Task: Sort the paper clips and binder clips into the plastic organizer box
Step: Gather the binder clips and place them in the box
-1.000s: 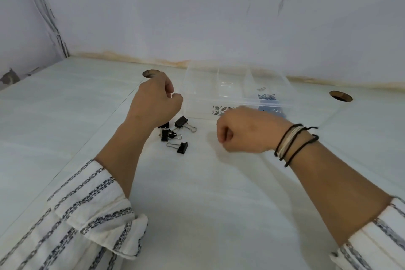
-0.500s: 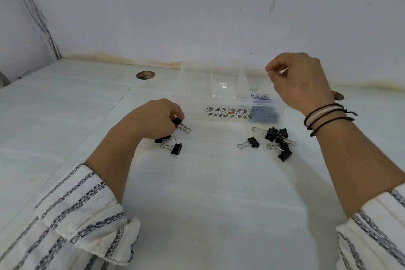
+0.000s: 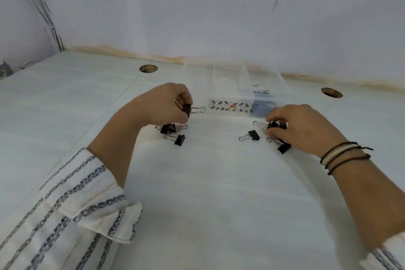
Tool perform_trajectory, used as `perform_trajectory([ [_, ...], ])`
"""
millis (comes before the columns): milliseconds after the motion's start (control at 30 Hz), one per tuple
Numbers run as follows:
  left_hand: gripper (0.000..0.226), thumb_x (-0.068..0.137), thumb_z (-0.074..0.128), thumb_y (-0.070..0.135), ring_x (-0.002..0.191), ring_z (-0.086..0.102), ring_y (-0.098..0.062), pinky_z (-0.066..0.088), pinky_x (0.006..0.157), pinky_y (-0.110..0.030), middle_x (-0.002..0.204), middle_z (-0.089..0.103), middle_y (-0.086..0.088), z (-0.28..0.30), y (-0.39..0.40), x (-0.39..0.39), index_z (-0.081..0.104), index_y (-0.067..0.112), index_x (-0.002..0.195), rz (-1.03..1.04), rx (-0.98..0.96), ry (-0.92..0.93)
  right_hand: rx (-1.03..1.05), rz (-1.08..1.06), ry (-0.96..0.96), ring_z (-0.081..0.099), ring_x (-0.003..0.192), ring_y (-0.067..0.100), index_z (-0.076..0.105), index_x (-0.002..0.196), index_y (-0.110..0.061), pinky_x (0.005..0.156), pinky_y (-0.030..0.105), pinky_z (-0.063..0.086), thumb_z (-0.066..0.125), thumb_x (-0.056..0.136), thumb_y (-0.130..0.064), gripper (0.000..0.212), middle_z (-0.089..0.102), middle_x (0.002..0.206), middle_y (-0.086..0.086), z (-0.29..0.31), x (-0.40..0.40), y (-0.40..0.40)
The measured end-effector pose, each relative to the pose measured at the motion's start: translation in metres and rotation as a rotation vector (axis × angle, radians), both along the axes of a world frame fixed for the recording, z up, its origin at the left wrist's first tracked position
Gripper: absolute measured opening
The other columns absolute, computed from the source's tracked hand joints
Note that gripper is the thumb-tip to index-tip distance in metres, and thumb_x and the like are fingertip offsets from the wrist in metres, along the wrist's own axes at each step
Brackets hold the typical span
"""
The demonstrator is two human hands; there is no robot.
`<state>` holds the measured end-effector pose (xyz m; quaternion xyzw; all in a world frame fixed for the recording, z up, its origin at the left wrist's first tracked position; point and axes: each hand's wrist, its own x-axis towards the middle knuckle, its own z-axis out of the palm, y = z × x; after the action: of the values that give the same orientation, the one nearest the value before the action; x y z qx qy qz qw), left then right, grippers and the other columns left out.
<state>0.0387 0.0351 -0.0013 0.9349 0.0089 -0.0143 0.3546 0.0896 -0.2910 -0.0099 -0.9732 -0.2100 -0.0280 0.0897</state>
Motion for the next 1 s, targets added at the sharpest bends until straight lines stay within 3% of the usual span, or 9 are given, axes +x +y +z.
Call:
perform_trajectory([
  [133,0.031,0.089,0.045,-0.018,0.084,0.073,-0.022,0.056,0.075,-0.032,0.092,0.067,-0.007,0.004,0.001,-0.001,0.054,0.011,0.098,0.083,-0.530,-0.028,0.237,0.034,-0.004,0.066,0.089,0.012,0.074,0.104,-0.024,0.082,0.026,0.053,0.077,0.087,-0.029,0.018,0.070,0.092,-0.011,-0.002,0.004,0.001],
  [233,0.047,0.081,0.020,-0.026,0.067,0.056,-0.021,0.051,0.067,-0.031,0.079,0.051,-0.007,0.007,0.003,0.002,0.047,0.013,0.084,0.188,-0.818,-0.038,0.474,0.017,0.037,0.066,0.087,-0.002,0.073,0.100,-0.030,0.070,0.007,0.044,0.080,0.085,-0.028,0.016,0.070,0.092,-0.017,0.001,0.000,0.003],
  [400,0.028,0.068,0.031,-0.009,0.063,0.050,-0.021,0.040,0.059,-0.031,0.073,0.051,-0.007,0.010,0.011,-0.002,0.045,0.014,0.076,0.212,-1.008,0.021,0.425,0.027,0.083,0.068,0.077,-0.001,0.077,0.092,-0.029,0.063,0.001,0.043,0.081,0.084,-0.033,0.009,0.074,0.089,-0.012,-0.007,0.003,0.003],
  [500,0.014,0.081,0.052,0.005,0.059,0.044,-0.022,0.036,0.056,-0.029,0.063,0.048,-0.004,0.011,0.011,-0.001,0.045,0.015,0.073,0.291,-0.809,0.009,0.414,0.022,0.107,0.069,0.074,0.000,0.077,0.091,-0.031,0.063,0.006,0.043,0.079,0.085,-0.034,0.008,0.076,0.081,-0.011,-0.007,0.003,0.001],
  [600,0.028,0.090,0.060,0.021,0.055,0.040,-0.021,0.033,0.057,-0.027,0.063,0.048,-0.004,0.001,0.020,0.004,0.047,0.012,0.067,0.404,-0.206,-0.019,0.425,0.027,0.097,0.069,0.077,0.000,0.077,0.095,-0.028,0.070,0.011,0.046,0.076,0.088,-0.032,0.008,0.076,0.084,-0.011,-0.008,0.004,-0.002],
  [700,0.025,0.092,0.061,0.026,0.073,0.061,-0.027,0.041,0.065,-0.029,0.081,0.069,-0.010,-0.011,0.029,0.006,0.063,0.006,0.077,0.400,0.199,0.019,0.799,-0.033,0.266,0.071,0.079,0.018,0.074,0.106,-0.010,0.078,0.027,0.058,0.064,0.098,-0.015,0.014,0.076,0.094,0.008,-0.007,0.005,0.000],
  [833,0.018,0.099,0.055,0.023,0.098,0.064,-0.033,0.047,0.079,-0.034,0.103,0.070,-0.012,-0.016,0.034,0.007,0.066,0.008,0.097,0.388,0.290,0.048,1.265,-0.177,0.644,0.046,0.056,0.020,0.061,0.080,-0.002,0.042,0.025,0.043,0.036,0.093,0.001,0.029,0.055,0.072,0.012,0.005,0.002,0.000],
  [900,0.018,0.099,0.052,0.022,0.100,0.063,-0.032,0.048,0.081,-0.035,0.105,0.070,-0.010,-0.016,0.035,0.007,0.066,0.012,0.099,0.383,0.288,0.048,1.219,-0.128,0.709,0.031,0.050,0.017,0.049,0.069,-0.007,0.038,0.021,0.025,0.034,0.088,-0.007,0.024,0.042,0.064,0.009,0.008,0.002,-0.005],
  [1000,0.038,0.097,0.059,0.047,0.097,0.064,-0.029,0.045,0.076,-0.034,0.096,0.071,-0.007,-0.015,0.036,0.007,0.067,0.011,0.092,0.367,0.308,0.067,0.666,-0.075,0.348,0.037,0.048,0.016,0.054,0.071,-0.012,0.045,0.023,0.028,0.055,0.097,-0.027,0.030,0.048,0.060,0.003,0.002,-0.001,-0.005],
])
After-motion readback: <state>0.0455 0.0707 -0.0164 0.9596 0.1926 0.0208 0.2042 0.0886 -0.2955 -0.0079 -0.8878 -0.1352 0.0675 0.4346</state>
